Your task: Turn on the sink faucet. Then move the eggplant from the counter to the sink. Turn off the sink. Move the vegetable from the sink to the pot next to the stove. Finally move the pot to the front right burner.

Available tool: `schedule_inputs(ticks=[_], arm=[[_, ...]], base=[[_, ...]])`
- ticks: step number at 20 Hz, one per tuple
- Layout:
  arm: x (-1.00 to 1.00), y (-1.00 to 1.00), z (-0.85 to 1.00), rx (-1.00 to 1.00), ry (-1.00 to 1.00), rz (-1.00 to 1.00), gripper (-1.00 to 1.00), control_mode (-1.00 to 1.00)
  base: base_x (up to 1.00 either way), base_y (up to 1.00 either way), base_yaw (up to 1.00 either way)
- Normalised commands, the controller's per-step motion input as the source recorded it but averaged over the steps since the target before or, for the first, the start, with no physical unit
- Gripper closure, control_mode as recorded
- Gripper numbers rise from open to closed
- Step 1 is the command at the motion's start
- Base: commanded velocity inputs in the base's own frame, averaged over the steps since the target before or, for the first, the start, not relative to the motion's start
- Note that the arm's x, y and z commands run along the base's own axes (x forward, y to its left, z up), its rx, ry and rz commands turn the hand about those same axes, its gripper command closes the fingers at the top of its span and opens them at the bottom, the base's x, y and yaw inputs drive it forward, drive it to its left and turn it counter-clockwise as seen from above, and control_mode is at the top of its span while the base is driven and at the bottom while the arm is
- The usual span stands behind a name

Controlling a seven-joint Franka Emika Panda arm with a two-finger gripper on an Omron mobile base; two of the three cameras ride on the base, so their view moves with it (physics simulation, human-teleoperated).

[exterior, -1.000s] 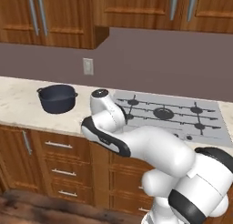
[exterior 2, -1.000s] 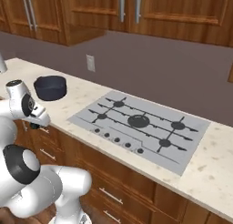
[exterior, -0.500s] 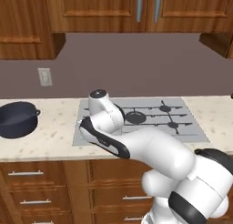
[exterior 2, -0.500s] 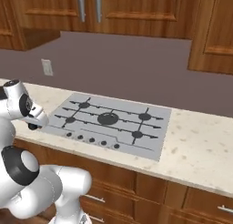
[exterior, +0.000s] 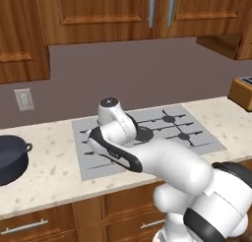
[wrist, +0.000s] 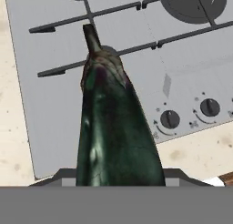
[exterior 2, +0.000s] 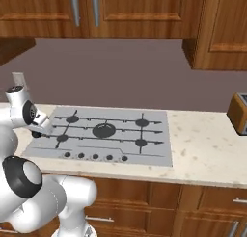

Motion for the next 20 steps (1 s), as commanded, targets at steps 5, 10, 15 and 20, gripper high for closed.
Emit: schedule_inputs(ticks=[5,10,15,20], arm=[[0.00,0.00,0.00,0.00,0.00,0.00,1.00,1.00],[0.00,0.00,0.00,0.00,0.00,0.00,1.00,1.00],[0.00,0.00,0.00,0.00,0.00,0.00,1.00,1.00],[0.00,0.00,0.00,0.00,0.00,0.00,1.00,1.00]], base=[[0.30,0.58,-0.31],[0.07,0.50,-0.13],[0.02,0.03,0.05],[0.24,-0.02,0.23]])
